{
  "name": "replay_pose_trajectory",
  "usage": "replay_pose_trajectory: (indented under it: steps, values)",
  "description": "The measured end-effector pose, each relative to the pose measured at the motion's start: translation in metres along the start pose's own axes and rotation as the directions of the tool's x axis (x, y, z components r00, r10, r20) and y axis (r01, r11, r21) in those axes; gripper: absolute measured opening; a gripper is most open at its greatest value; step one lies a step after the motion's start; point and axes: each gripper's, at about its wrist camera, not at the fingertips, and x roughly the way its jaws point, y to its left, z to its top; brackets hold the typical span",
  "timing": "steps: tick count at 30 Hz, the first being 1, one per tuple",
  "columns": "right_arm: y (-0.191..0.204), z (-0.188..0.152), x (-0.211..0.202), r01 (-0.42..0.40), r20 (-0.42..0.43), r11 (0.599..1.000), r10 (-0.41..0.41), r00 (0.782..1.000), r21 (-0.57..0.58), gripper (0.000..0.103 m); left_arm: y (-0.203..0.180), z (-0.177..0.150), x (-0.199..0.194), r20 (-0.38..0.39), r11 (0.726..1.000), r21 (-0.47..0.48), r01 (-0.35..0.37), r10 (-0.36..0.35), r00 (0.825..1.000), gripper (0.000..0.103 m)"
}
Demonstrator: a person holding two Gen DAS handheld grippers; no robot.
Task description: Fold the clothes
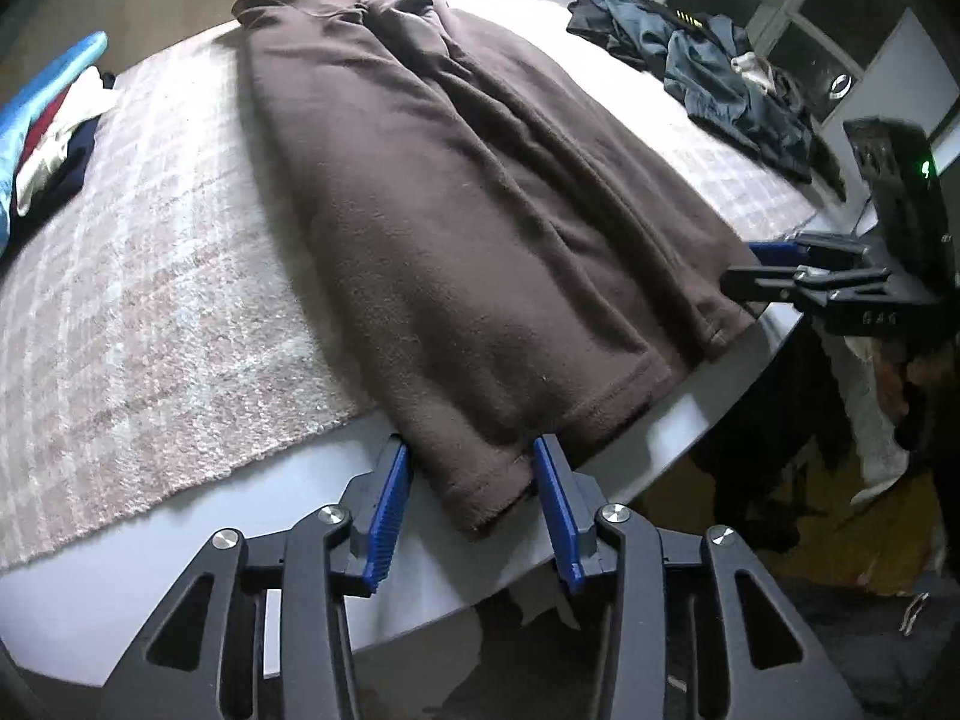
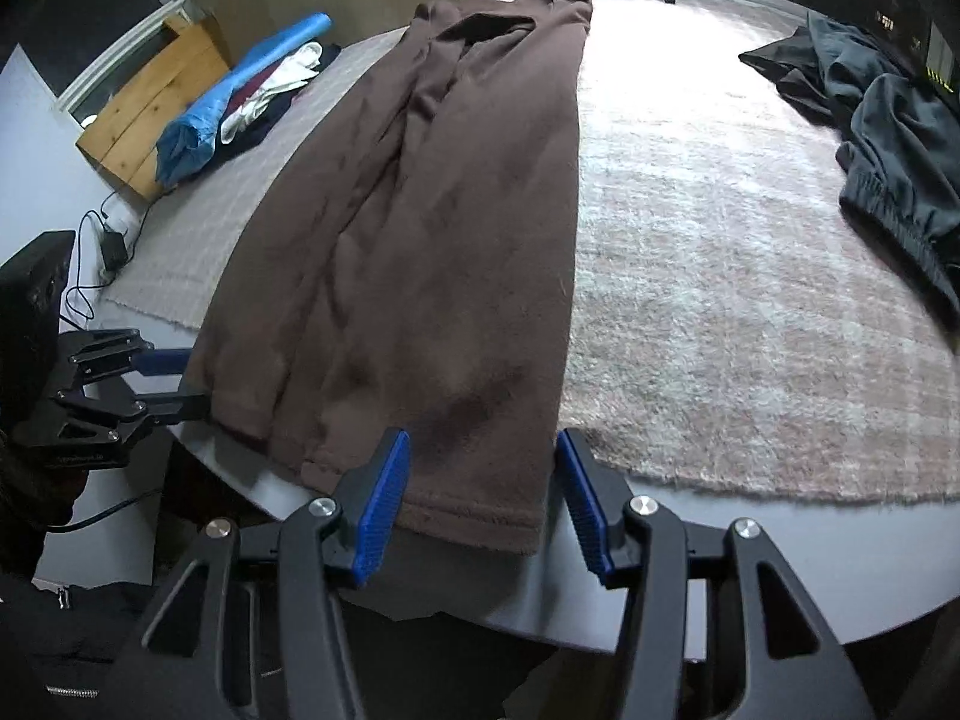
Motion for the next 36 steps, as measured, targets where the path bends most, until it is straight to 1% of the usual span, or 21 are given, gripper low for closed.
replay_pose_trajectory:
  steps: [1, 4, 5, 6, 8, 10, 14, 17, 18, 20, 21, 22, 25, 28, 30, 31, 32, 33, 34, 35, 36]
  values:
    - [0.000, 0.000, 0.001, -0.025, -0.001, 1.000, 0.025, 1.000, 0.007, 0.042, -0.001, 0.000, 0.000, 0.000, 1.000, 0.002, 0.007, -0.007, 1.000, 0.030]
    - [-0.002, 0.004, 0.005, -0.059, 0.006, 0.998, 0.059, 0.998, 0.021, 0.034, 0.008, -0.005, -0.003, 0.024, 0.997, -0.051, 0.065, -0.064, 0.998, 0.020]
    - [-0.006, 0.004, 0.004, -0.075, 0.006, 0.996, 0.075, 0.997, 0.038, 0.030, 0.011, -0.006, -0.003, 0.032, 0.994, -0.065, 0.083, -0.081, 0.996, 0.018]
    - [-0.012, 0.003, 0.004, -0.098, 0.009, 0.993, 0.097, 0.995, 0.069, 0.028, 0.014, -0.006, -0.004, 0.040, 0.992, -0.079, 0.100, -0.097, 0.994, 0.016]
    - [-0.022, 0.003, 0.004, -0.142, 0.018, 0.981, 0.141, 0.990, 0.131, 0.019, 0.020, -0.008, -0.006, 0.057, 0.986, -0.101, 0.131, -0.125, 0.990, 0.013]
    - [-0.022, 0.006, 0.001, -0.181, 0.039, 0.971, 0.177, 0.983, 0.158, 0.015, 0.024, -0.010, -0.009, 0.076, 0.980, -0.117, 0.158, -0.149, 0.986, 0.011]
    - [-0.022, 0.011, -0.004, -0.259, 0.085, 0.943, 0.247, 0.965, 0.211, 0.011, 0.027, -0.004, -0.015, 0.117, 0.957, -0.165, 0.241, -0.223, 0.968, 0.010]
    - [-0.022, 0.015, -0.008, -0.318, 0.121, 0.915, 0.296, 0.947, 0.247, 0.010, 0.029, 0.000, -0.031, 0.159, 0.943, -0.170, 0.288, -0.262, 0.952, 0.010]
    - [-0.022, 0.017, -0.010, -0.334, 0.133, 0.908, 0.310, 0.942, 0.254, 0.010, 0.027, 0.003, -0.037, 0.174, 0.942, -0.160, 0.295, -0.267, 0.948, 0.010]
    - [-0.016, 0.025, -0.020, -0.337, 0.142, 0.917, 0.312, 0.939, 0.215, 0.010, 0.024, 0.009, -0.047, 0.200, 0.943, -0.136, 0.302, -0.273, 0.941, 0.010]
    - [-0.013, 0.029, -0.025, -0.331, 0.144, 0.924, 0.307, 0.941, 0.192, 0.010, 0.021, 0.013, -0.050, 0.211, 0.952, -0.113, 0.286, -0.258, 0.943, 0.010]
    - [-0.008, 0.036, -0.028, -0.288, 0.130, 0.945, 0.270, 0.954, 0.153, 0.010, 0.018, 0.016, -0.052, 0.220, 0.959, -0.090, 0.268, -0.243, 0.945, 0.010]
    - [0.005, 0.046, -0.024, -0.176, 0.068, 0.983, 0.172, 0.983, 0.055, 0.010, 0.012, 0.017, -0.045, 0.184, 0.979, -0.039, 0.198, -0.187, 0.965, 0.009]
    - [0.014, 0.044, -0.015, -0.049, 0.018, 0.998, 0.050, 0.999, -0.033, 0.012, 0.004, 0.011, -0.034, 0.139, 0.993, 0.004, 0.122, -0.121, 0.983, 0.010]
    - [0.016, 0.040, -0.009, 0.045, -0.005, 0.996, -0.045, 0.999, -0.077, 0.015, 0.004, 0.004, -0.025, 0.099, 0.998, 0.011, 0.066, -0.067, 0.993, 0.014]
    - [0.014, 0.038, -0.009, 0.069, -0.009, 0.994, -0.070, 0.998, -0.084, 0.020, 0.006, 0.002, -0.024, 0.091, 0.999, 0.000, 0.042, -0.042, 0.995, 0.018]
    - [0.013, 0.037, -0.009, 0.074, -0.003, 0.994, -0.075, 0.997, -0.075, 0.028, 0.008, 0.001, -0.023, 0.083, 1.000, -0.012, 0.018, -0.017, 0.996, 0.023]
    - [0.012, 0.037, -0.010, 0.079, 0.005, 0.995, -0.079, 0.997, -0.065, 0.033, 0.010, -0.001, -0.022, 0.075, 1.000, -0.023, -0.006, 0.008, 0.997, 0.033]
    - [0.009, 0.039, -0.012, 0.076, 0.018, 0.996, -0.075, 0.997, -0.050, 0.043, 0.012, -0.003, -0.021, 0.067, 0.999, -0.034, -0.026, 0.028, 0.997, 0.034]
    - [0.005, 0.041, -0.014, 0.074, 0.028, 0.996, -0.072, 0.997, -0.040, 0.047, 0.013, -0.002, -0.020, 0.070, 0.999, -0.048, -0.015, 0.018, 0.997, 0.034]
    - [0.001, 0.043, -0.013, 0.071, 0.034, 0.997, -0.070, 0.997, -0.030, 0.048, 0.015, -0.001, -0.020, 0.072, 0.998, -0.061, -0.005, 0.009, 0.997, 0.034]
